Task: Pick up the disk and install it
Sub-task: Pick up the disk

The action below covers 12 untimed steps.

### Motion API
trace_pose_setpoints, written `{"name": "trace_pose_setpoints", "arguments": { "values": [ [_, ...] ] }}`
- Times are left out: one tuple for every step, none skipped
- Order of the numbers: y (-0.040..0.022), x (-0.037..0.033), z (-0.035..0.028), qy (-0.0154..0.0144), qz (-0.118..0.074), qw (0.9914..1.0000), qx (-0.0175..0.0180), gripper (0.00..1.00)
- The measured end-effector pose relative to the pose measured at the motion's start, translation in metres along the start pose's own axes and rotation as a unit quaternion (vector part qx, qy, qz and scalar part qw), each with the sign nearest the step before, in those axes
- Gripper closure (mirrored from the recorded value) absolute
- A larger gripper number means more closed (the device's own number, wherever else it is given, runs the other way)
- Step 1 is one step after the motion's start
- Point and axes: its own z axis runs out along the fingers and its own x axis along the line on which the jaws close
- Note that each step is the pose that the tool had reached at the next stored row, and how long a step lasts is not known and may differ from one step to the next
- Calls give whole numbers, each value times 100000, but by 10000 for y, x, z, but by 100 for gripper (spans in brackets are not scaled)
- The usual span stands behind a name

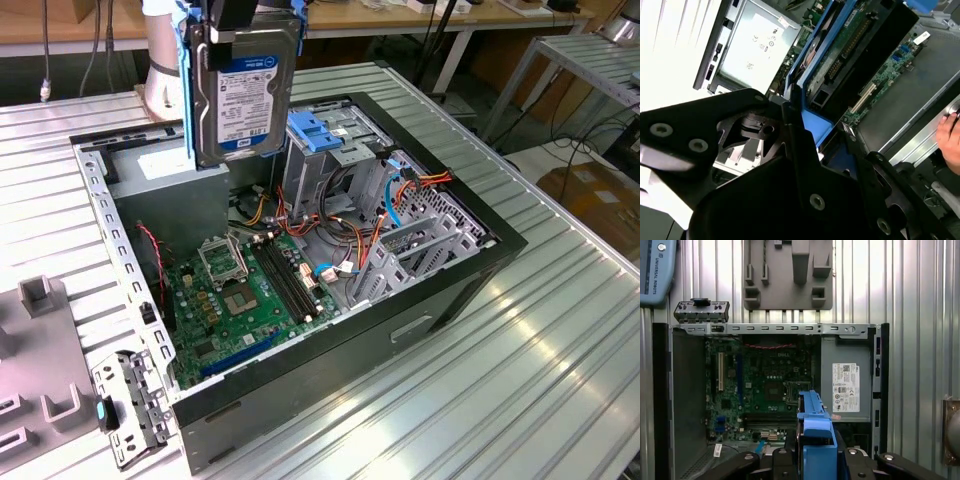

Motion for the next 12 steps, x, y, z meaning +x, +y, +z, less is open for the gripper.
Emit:
{"name": "trace_pose_setpoints", "arguments": {
  "values": [
    [-32, 0, 1, -1, 1, 100000, 1, 63],
    [-64, 1, 2, 0, 6, 100000, 0, 63],
    [-82, 2, 2, -2, 18, 100000, 2, 63],
    [-102, 3, 3, 2, 20, 100000, 0, 63],
    [-114, 6, 3, 15, 23, 100000, -2, 63],
    [-124, 15, 5, 28, 25, 100000, -3, 63],
    [-133, 27, 8, 27, 36, 100000, 0, 63],
    [-142, 37, 10, 26, 63, 100000, 0, 63],
    [-149, 44, 13, 20, 128, 100000, 3, 63],
    [-157, 47, 15, 22, 221, 100000, 2, 63],
    [-174, 50, 14, 32, 355, 99999, -4, 63],
    [-177, 50, 14, 35, 389, 99999, -9, 63]
  ]
}}
